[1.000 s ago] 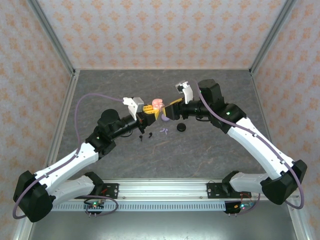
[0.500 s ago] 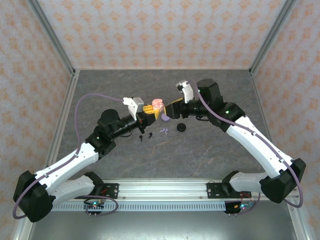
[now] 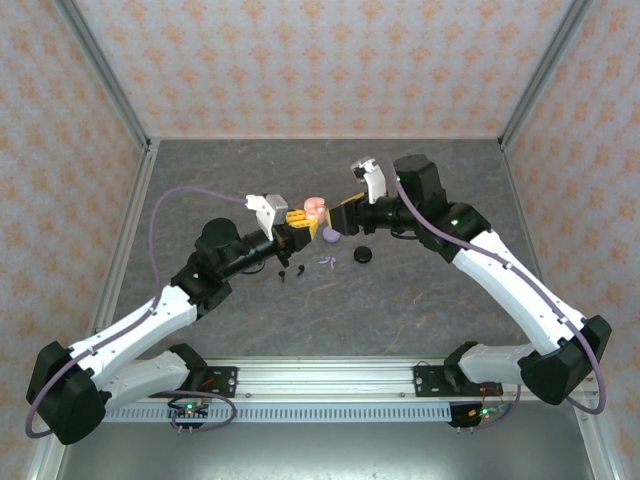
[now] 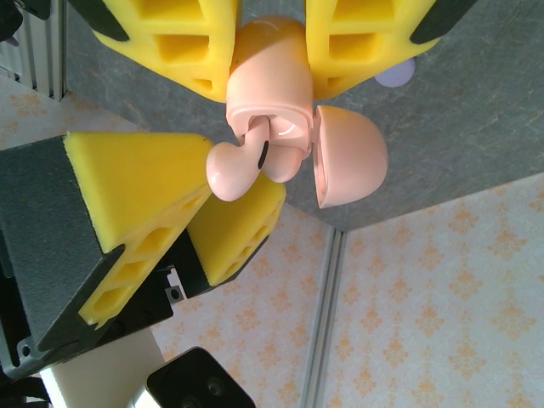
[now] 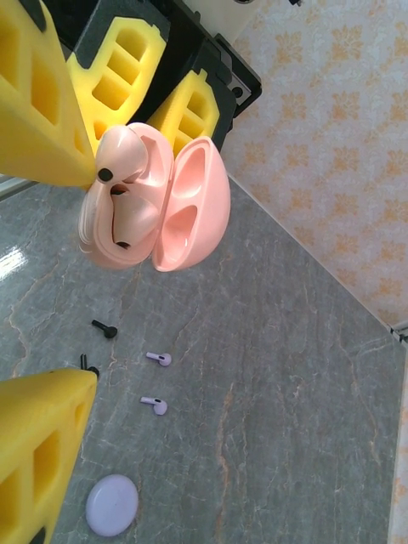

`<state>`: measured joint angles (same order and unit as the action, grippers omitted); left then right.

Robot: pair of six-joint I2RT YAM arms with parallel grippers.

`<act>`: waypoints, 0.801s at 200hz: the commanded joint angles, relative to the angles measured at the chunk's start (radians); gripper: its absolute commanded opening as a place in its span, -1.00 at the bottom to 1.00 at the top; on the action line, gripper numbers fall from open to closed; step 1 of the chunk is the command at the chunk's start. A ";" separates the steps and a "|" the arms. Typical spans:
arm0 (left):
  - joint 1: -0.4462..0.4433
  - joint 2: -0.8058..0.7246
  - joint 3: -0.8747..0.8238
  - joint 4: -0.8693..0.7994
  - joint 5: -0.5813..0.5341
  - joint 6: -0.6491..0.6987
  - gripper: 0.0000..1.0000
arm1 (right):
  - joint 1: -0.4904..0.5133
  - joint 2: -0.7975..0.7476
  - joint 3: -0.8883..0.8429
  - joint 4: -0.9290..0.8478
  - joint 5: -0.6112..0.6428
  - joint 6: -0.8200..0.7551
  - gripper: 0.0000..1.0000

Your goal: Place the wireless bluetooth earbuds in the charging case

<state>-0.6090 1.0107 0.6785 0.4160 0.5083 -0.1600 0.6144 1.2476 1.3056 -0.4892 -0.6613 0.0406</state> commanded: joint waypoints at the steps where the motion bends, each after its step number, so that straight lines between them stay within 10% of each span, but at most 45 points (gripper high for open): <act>1: -0.005 -0.017 0.007 0.028 -0.010 0.004 -1.00 | -0.004 0.013 0.032 0.044 -0.041 0.008 0.18; 160: -0.005 -0.004 0.016 0.031 -0.011 0.002 -1.00 | -0.003 0.018 0.033 0.024 -0.107 -0.024 0.30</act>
<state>-0.6090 1.0107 0.6785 0.4160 0.4923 -0.1600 0.6144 1.2858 1.3094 -0.4706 -0.7536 0.0437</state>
